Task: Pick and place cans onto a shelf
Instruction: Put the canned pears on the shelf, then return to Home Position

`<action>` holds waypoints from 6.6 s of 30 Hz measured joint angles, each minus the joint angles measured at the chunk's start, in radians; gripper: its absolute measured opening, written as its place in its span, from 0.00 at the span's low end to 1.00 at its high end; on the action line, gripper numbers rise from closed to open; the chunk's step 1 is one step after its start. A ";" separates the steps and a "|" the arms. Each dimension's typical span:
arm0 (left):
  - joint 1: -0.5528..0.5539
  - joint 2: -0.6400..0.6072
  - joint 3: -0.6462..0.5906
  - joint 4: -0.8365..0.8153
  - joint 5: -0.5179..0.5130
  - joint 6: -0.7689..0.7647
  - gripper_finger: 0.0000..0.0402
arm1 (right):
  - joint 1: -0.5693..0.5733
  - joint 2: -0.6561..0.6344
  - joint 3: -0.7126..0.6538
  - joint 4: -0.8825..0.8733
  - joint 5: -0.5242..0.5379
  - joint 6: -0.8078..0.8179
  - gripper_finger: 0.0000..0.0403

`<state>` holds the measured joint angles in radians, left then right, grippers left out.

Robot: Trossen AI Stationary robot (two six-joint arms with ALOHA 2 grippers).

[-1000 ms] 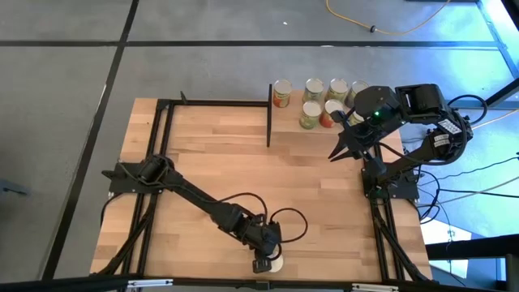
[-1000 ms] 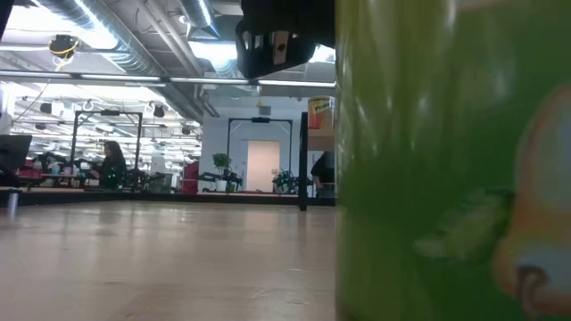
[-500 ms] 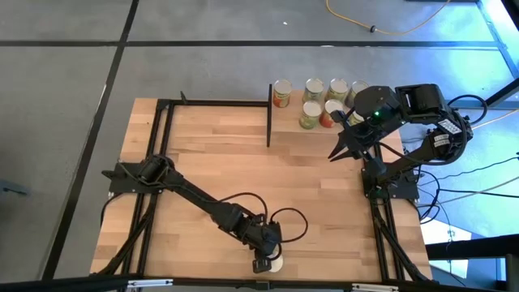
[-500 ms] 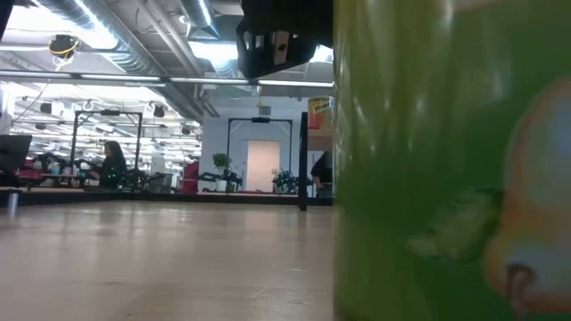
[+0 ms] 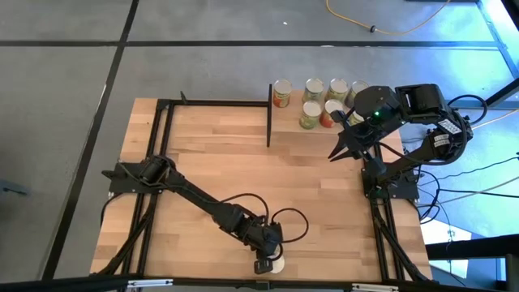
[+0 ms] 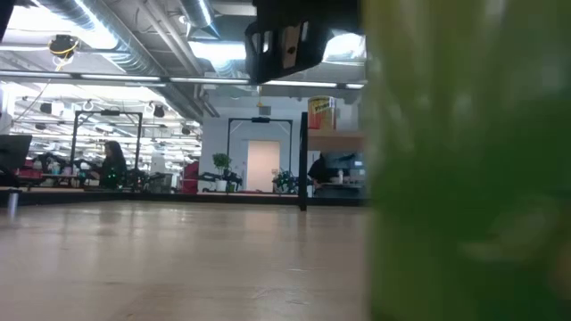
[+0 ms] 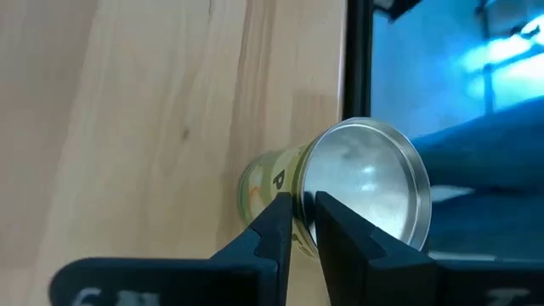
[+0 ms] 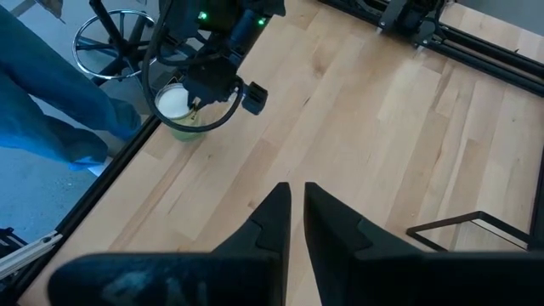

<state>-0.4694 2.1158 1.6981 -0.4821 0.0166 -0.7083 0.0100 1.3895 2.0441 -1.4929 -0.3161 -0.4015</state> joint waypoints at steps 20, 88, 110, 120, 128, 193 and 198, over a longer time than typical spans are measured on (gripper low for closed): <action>0.002 0.022 0.000 0.022 -0.009 -0.041 0.01 | 0.000 0.000 0.000 0.000 0.000 -0.001 0.10; 0.579 -0.454 0.330 -0.430 -0.180 0.554 0.00 | -0.021 -0.037 -0.003 0.123 0.012 0.009 0.10; 0.827 -0.278 0.346 -0.316 -0.017 0.659 0.00 | -0.034 -0.037 -0.047 0.138 0.140 -0.001 0.10; 0.842 -0.222 0.346 -0.311 -0.032 0.668 0.00 | -0.039 -0.036 -0.140 0.136 0.140 -0.032 0.10; 0.850 -0.222 0.345 -0.337 -0.079 0.673 0.00 | -0.039 -0.042 -0.140 0.146 0.140 -0.051 0.10; 0.809 -0.261 0.347 -0.273 -0.012 0.721 0.01 | -0.039 -0.089 -0.139 0.146 0.140 -0.056 0.10; 0.767 -0.331 0.347 -0.293 0.010 0.753 0.00 | -0.039 -0.108 -0.138 0.146 0.140 -0.056 0.10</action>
<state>0.2976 1.7846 2.0449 -0.7748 0.0269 0.0448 -0.0291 1.2819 1.9057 -1.3471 -0.1761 -0.4577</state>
